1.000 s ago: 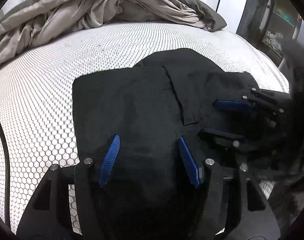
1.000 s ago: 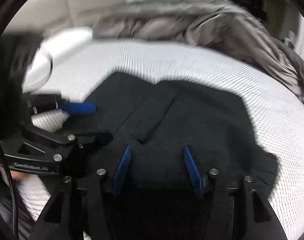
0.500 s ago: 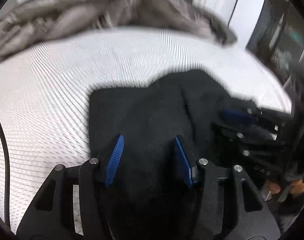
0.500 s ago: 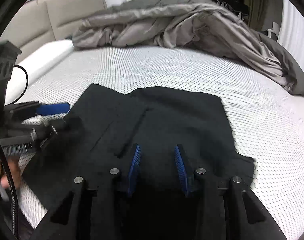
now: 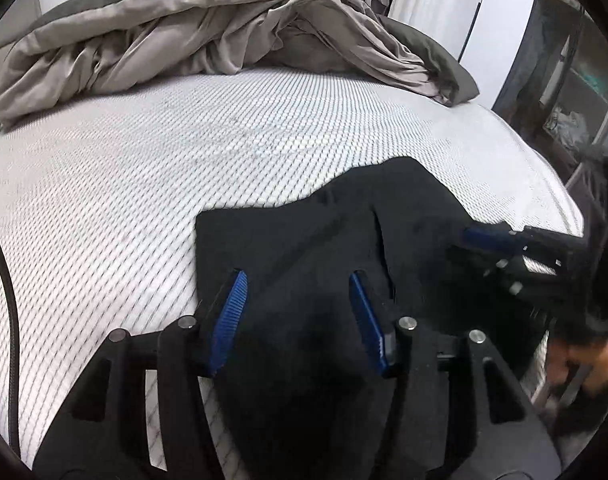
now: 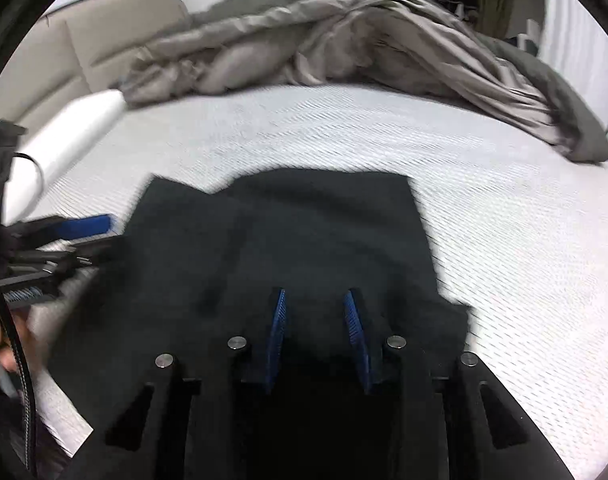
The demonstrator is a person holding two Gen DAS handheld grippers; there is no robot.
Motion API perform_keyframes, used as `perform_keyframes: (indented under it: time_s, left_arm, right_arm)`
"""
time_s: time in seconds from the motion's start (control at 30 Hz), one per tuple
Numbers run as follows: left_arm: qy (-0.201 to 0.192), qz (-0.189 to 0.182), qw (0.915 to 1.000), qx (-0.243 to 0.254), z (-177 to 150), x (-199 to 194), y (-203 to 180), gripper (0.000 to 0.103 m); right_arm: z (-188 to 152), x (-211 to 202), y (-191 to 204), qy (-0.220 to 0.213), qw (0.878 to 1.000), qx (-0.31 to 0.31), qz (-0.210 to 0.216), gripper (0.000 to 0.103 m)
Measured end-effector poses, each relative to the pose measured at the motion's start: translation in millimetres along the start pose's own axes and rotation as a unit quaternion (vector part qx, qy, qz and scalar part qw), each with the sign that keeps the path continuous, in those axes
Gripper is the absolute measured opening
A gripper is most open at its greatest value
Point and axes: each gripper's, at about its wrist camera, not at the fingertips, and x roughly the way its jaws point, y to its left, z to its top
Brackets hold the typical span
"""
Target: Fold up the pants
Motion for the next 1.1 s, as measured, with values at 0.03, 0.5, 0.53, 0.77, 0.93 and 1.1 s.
perform_keyframes:
  time_s: [0.03, 0.5, 0.53, 0.77, 0.93, 1.1]
  left_arm:
    - [0.008, 0.003, 1.0000, 0.004, 2.6, 11.6, -3.7, 0.050]
    - [0.010, 0.028, 0.9992, -0.029, -22.5, -16.4, 20.6, 0.050]
    - [-0.004, 0.016, 0.9996, -0.022, -26.6, -25.8, 14.4, 0.050]
    - [0.032, -0.024, 0.9977, 0.053, -60.5, -13.8, -22.3, 0.051]
    - [0.034, -0.022, 0.9979, 0.050, -70.5, -29.9, -3.5, 0.053]
    - [0.003, -0.014, 0.9991, 0.040, -72.8, -50.5, -8.6, 0.051]
  right_arm:
    - [5.3, 5.0, 5.0, -0.003, 1.000, 0.001, 0.000, 0.032]
    - [-7.7, 6.8, -31.3, 0.030, 0.999, 0.002, -0.046, 0.027]
    - [-9.3, -2.0, -27.0, 0.020, 0.999, 0.005, -0.028, 0.027]
    - [-32.0, 5.7, 34.2, 0.041, 0.995, -0.074, 0.048, 0.031]
    - [-50.6, 2.8, 1.2, 0.044, 0.995, -0.085, -0.016, 0.031]
    - [-54.2, -17.8, -23.2, 0.022, 0.999, -0.048, -0.012, 0.031]
